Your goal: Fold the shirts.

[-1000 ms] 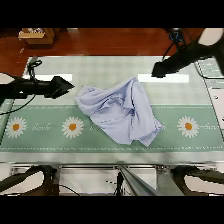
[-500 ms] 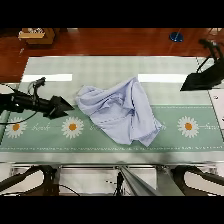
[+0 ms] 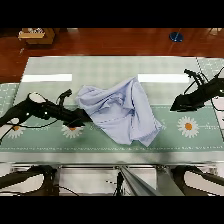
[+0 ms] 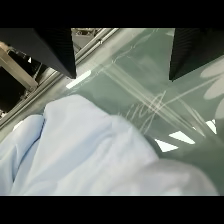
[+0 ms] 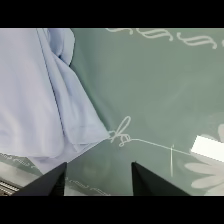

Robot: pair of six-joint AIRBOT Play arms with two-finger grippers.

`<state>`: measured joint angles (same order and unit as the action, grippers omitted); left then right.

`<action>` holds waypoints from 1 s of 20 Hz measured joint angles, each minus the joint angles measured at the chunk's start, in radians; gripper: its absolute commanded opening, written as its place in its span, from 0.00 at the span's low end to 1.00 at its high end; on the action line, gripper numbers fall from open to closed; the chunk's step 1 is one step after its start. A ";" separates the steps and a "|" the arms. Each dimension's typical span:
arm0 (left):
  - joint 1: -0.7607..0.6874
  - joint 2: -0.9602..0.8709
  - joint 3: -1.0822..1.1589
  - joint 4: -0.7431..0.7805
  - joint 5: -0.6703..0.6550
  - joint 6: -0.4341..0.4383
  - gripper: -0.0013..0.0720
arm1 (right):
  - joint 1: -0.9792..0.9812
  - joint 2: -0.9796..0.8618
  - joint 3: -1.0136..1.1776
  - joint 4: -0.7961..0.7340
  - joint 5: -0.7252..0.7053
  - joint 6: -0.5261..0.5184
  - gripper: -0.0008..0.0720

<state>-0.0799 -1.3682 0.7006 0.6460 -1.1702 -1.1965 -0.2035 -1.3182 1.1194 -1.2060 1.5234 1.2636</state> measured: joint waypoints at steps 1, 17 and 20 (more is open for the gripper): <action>-0.016 -0.021 0.000 -0.012 0.014 0.000 1.00 | -0.001 0.008 -0.005 0.010 -0.008 -0.004 0.66; -0.124 -0.231 0.178 -0.058 0.070 0.008 0.04 | -0.001 0.238 -0.075 0.131 -0.029 -0.023 0.76; -0.124 -0.234 0.181 -0.062 0.048 0.034 0.04 | -0.001 0.244 -0.203 0.200 -0.037 -0.027 0.76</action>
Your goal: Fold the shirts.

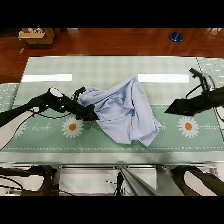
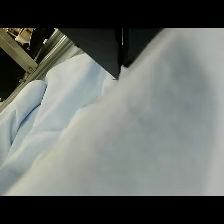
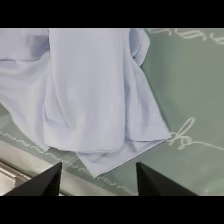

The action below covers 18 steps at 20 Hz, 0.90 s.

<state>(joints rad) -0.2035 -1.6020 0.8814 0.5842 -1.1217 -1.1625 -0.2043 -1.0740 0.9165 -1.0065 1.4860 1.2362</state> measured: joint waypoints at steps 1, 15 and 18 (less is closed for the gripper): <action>0.000 0.000 0.000 0.000 -0.003 0.008 0.04 | 0.000 0.001 -0.051 0.029 -0.003 -0.002 0.76; 0.000 0.000 0.001 -0.002 -0.017 0.067 0.04 | 0.000 0.011 -0.404 0.191 -0.191 0.031 0.76; 0.000 0.000 0.001 -0.002 -0.017 0.068 0.04 | 0.000 0.011 -0.420 0.211 -0.253 0.040 0.76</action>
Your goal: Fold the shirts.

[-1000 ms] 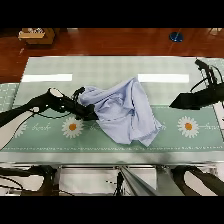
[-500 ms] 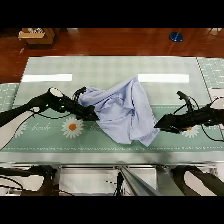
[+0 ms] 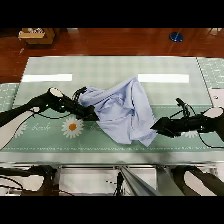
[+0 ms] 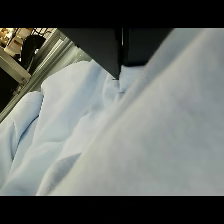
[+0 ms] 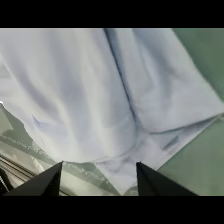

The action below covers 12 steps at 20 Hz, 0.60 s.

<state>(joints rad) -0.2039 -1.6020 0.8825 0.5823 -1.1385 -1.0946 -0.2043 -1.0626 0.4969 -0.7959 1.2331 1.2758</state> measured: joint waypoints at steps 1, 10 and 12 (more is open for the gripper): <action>0.000 0.000 0.000 0.000 0.000 0.000 0.04 | 0.000 0.000 -0.002 0.003 -0.016 0.001 0.76; 0.000 0.000 0.000 -0.001 0.002 0.002 0.04 | 0.000 0.000 -0.060 0.016 -0.140 0.031 0.73; 0.000 0.000 0.000 -0.001 0.004 0.002 0.04 | 0.015 0.000 -0.071 0.038 -0.177 0.034 0.60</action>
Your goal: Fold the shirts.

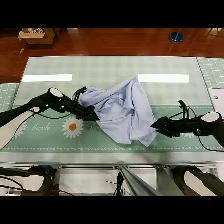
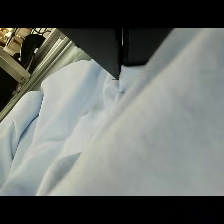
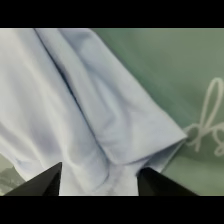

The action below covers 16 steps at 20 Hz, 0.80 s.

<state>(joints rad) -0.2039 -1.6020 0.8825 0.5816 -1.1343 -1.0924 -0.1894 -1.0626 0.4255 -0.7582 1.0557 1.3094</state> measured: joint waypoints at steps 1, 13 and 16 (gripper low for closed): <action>0.000 0.000 0.000 0.000 0.002 0.000 0.04 | 0.018 0.000 -0.003 0.010 -0.018 0.001 0.55; 0.033 0.032 0.002 0.000 -0.008 0.000 0.04 | 0.154 0.056 0.109 0.139 -0.005 -0.006 0.05; 0.091 0.101 0.016 0.001 -0.037 0.000 0.04 | 0.075 0.126 0.203 0.142 0.078 -0.010 0.05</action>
<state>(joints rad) -0.1127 -1.5005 0.8989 0.5823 -1.1709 -1.0927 -0.1146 -0.9363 0.6289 -0.6167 1.1339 1.2991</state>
